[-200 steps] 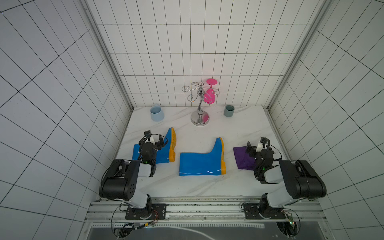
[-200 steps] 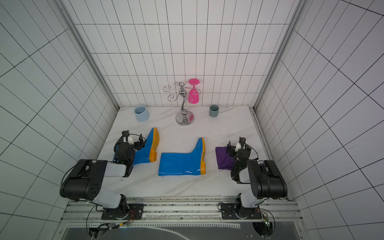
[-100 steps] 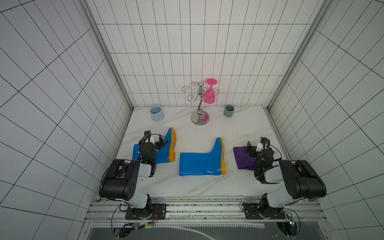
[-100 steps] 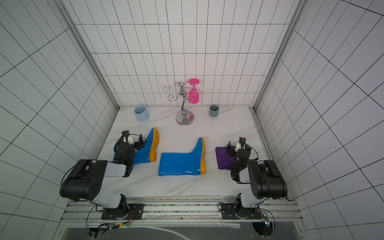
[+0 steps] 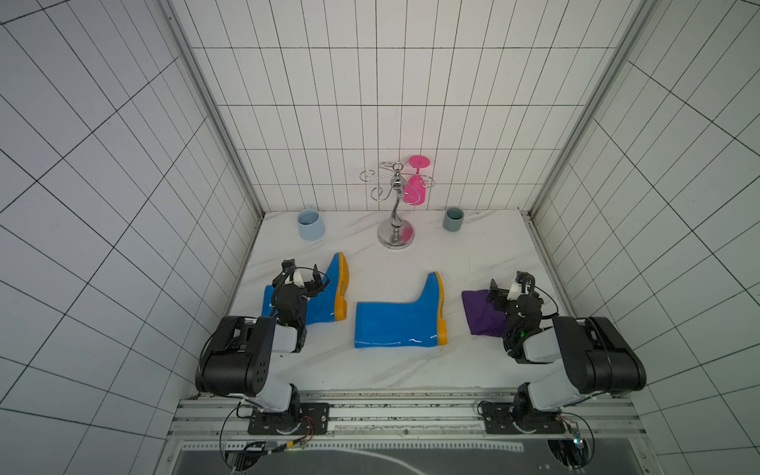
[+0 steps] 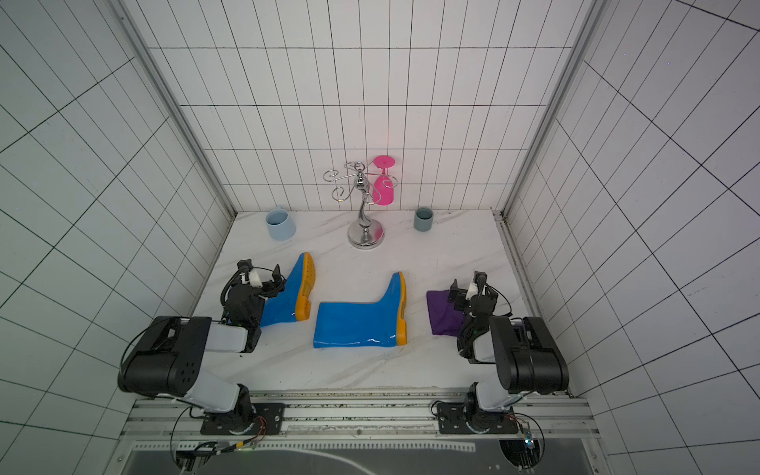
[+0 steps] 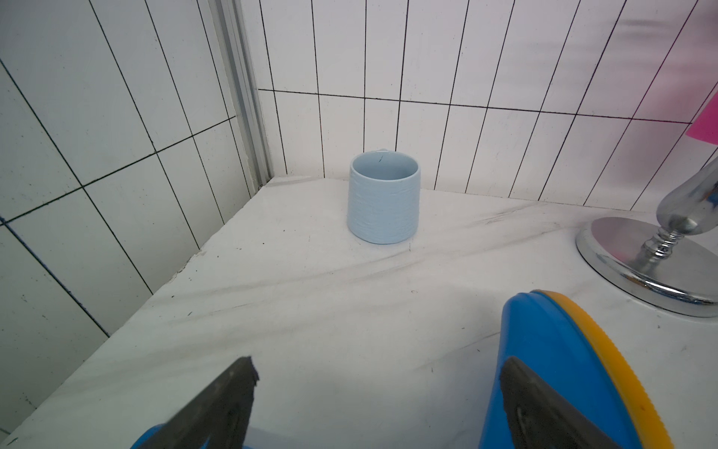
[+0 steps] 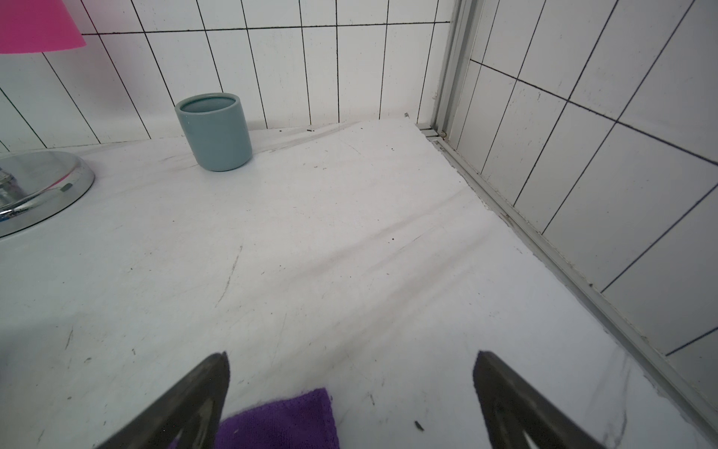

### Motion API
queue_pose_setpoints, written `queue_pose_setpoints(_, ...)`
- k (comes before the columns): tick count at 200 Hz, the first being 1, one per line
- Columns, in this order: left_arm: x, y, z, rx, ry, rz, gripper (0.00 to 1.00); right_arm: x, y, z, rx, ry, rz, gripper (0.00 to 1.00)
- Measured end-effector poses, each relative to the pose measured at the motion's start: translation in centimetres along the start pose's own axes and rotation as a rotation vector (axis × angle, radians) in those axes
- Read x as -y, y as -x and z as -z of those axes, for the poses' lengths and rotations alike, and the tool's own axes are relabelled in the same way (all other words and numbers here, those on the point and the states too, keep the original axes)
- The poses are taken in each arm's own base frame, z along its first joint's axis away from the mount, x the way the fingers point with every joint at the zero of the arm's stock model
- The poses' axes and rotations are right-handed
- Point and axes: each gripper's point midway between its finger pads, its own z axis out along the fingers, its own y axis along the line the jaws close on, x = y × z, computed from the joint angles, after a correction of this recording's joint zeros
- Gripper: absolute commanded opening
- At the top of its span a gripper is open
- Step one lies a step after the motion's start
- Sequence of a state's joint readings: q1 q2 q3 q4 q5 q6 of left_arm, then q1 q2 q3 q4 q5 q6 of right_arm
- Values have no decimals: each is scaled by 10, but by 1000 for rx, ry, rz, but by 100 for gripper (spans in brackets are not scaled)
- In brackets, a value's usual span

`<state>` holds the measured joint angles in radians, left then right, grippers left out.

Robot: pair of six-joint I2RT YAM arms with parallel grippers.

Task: Wipe the rubber boots with a cloth
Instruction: Pick up the cleaning item at the center of the board.

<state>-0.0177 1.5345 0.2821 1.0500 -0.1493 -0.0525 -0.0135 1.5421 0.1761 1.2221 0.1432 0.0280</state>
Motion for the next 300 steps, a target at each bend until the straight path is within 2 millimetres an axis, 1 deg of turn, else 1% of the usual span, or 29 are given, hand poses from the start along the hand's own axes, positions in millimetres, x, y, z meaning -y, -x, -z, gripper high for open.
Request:
queue_pose_setpoints(6,0,0,1,1,0,1,98,0,0,0,0,0,0,99)
queue_pose_setpoints(8,-1,0,2,3,0,1,97,0,0,0,1,0,0,99)
queue_pose_setpoints(17,-1,3,4,10,0,3,98,0,0,0,0,0,0,99)
queue_pose_setpoints(31,-2,16,10,30,5,8,98,0,0,0,1,0,1,100)
queue_pose_setpoints(42,-2,37,17,69,7,26,97,0,0,0,2,0,2,99)
queue_pose_setpoints(49,-2,54,22,101,8,44,97,0,1,0,2,0,2,100)
queue_pose_setpoints(69,0,114,38,213,-2,121,97,0,1,0,3,-1,3,100)
queue_pose_setpoints(81,5,142,43,245,-20,165,98,1,2,0,6,-6,2,99)
queue_pose_setpoints(92,13,159,44,245,-45,195,98,2,3,0,11,-12,0,99)
queue_pose_setpoints(105,27,164,42,203,-78,223,98,3,6,1,16,-19,0,99)
queue_pose_setpoints(115,41,160,38,150,-109,239,98,5,11,3,24,-28,0,99)
queue_pose_setpoints(124,55,150,34,80,-135,246,98,4,18,4,33,-33,1,99)
queue_pose_setpoints(148,87,119,24,-133,-193,236,98,3,50,8,83,-62,-10,100)
queue_pose_setpoints(169,102,102,23,-292,-231,247,98,0,79,5,80,-94,-45,98)
queue_pose_setpoints(184,111,92,27,-403,-270,265,97,-3,102,0,62,-102,-69,98)
queue_pose_setpoints(193,116,83,30,-471,-299,276,97,-6,116,0,62,-100,-85,100)
queue_pose_setpoints(207,126,60,39,-592,-343,286,97,-13,131,9,61,-82,-101,99)
queue_pose_setpoints(215,131,43,47,-664,-363,288,97,-16,133,15,50,-72,-111,99)
queue_pose_setpoints(229,137,11,66,-778,-389,290,97,-19,130,22,1,-59,-114,100)
queue_pose_setpoints(242,138,-20,87,-881,-401,294,97,-21,118,24,-75,-50,-111,100)
queue_pose_setpoints(250,136,-34,99,-935,-400,298,97,-23,110,26,-125,-41,-109,99)
queue_pose_setpoints(258,134,-43,108,-972,-396,301,97,-24,100,28,-180,-35,-109,99)
queue_pose_setpoints(265,132,-46,114,-989,-394,302,97,-26,90,30,-232,-26,-110,99)
queue_pose_setpoints(272,132,-43,117,-989,-397,304,97,-28,80,32,-281,-18,-109,99)
queue_pose_setpoints(300,136,-21,127,-923,-446,304,97,-39,32,35,-496,23,-100,100)
